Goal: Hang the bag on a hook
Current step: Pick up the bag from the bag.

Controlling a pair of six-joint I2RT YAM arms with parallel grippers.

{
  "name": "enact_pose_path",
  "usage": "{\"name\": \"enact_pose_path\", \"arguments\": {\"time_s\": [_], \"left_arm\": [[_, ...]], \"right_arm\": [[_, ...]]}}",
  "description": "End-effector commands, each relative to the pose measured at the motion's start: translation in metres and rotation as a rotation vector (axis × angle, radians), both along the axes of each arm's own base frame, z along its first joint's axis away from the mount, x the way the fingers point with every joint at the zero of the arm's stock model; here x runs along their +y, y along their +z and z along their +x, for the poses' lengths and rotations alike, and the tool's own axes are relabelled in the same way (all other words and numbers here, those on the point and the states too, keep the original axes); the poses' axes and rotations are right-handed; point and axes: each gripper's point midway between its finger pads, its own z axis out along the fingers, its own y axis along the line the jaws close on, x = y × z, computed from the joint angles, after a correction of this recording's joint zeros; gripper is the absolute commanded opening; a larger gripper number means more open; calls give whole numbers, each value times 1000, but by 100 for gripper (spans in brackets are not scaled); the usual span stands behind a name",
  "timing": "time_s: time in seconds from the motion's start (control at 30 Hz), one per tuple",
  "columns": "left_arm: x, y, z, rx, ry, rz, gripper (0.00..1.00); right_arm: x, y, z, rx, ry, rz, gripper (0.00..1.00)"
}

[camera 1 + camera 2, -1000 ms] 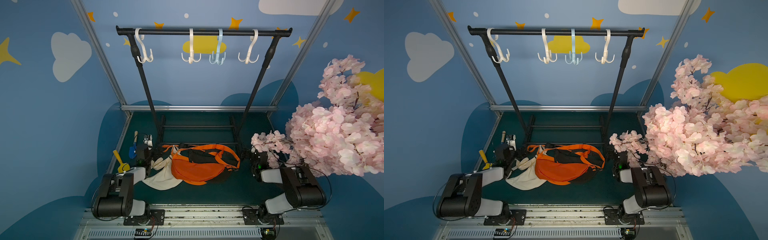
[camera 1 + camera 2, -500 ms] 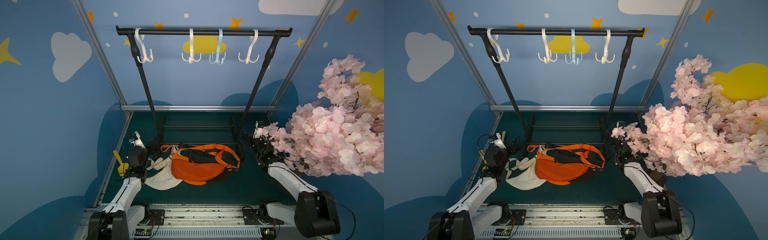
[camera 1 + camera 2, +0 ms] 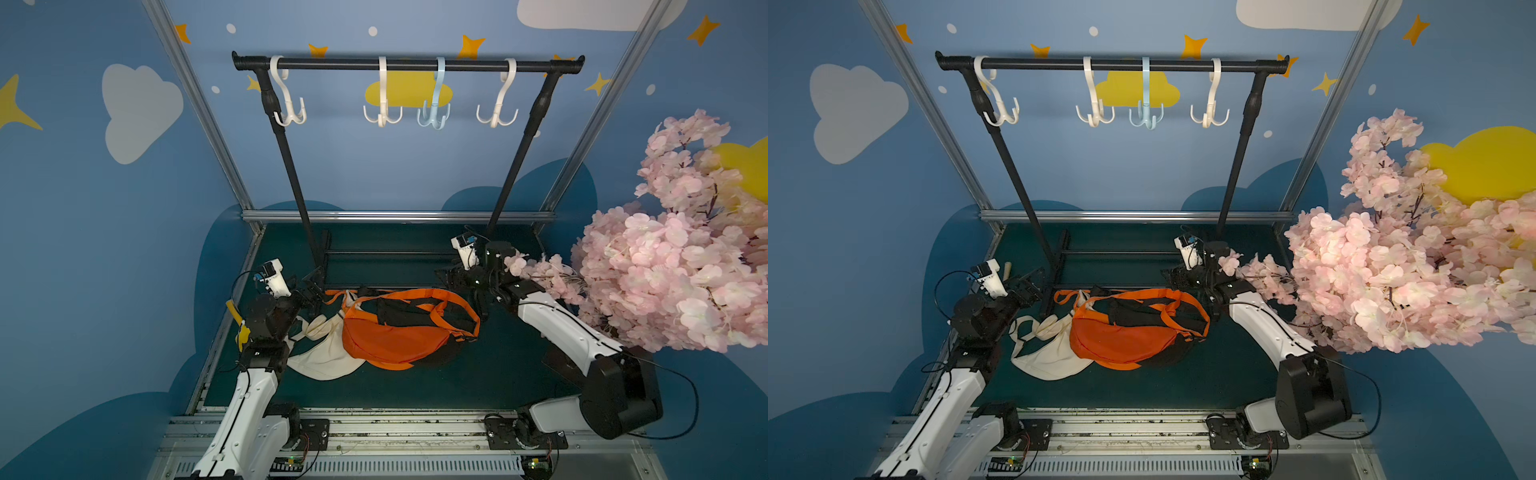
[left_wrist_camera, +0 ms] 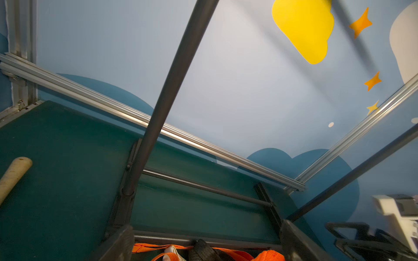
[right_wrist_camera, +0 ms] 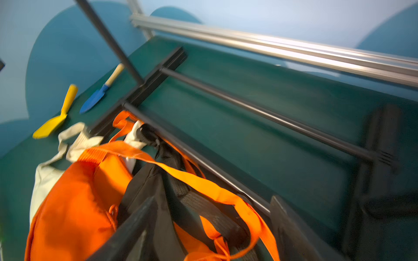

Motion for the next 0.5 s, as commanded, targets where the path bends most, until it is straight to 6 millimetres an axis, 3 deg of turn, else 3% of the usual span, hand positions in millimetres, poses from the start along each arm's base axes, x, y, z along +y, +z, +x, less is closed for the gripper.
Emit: {"name": "enact_pose_path", "arguments": {"time_s": [0.0,0.17,0.47], "left_arm": [[-12,8,-6,-3,-69,-9,100],[-18,10,-9,-7,-99,-8,100],[-22,3,-11,18,-126,-1,100]], "right_arm": [[23,-30,-7,64,163,-109,82],[57,-63,-1,112,314,-236,82],[87,-117,2,146,427,-334,79]]}}
